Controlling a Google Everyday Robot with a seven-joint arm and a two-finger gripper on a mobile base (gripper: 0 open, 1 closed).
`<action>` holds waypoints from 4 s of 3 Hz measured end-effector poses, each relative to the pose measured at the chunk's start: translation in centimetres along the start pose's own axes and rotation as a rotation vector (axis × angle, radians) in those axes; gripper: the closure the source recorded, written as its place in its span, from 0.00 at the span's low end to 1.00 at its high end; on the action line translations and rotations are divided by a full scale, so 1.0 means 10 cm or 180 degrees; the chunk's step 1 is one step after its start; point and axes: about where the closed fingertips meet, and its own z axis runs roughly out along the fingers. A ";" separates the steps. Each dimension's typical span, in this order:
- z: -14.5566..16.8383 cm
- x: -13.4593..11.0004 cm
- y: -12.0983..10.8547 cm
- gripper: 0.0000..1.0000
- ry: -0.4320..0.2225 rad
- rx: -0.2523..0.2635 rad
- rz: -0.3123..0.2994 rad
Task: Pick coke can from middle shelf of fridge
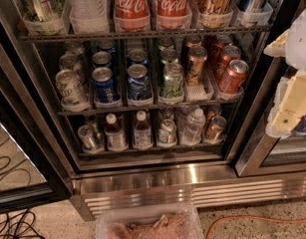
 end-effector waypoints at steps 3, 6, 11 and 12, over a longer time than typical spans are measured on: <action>0.00 0.00 0.00 0.48 0.0000 0.0000 0.0000; 0.00 0.00 0.00 0.00 0.0000 0.0001 0.0000; 0.10 -0.01 0.01 0.00 -0.0595 -0.0241 -0.0003; 0.25 -0.11 0.18 0.00 -0.1011 -0.0637 -0.0083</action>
Offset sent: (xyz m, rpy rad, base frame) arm 0.0000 0.0000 0.0000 0.0000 0.0000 0.0000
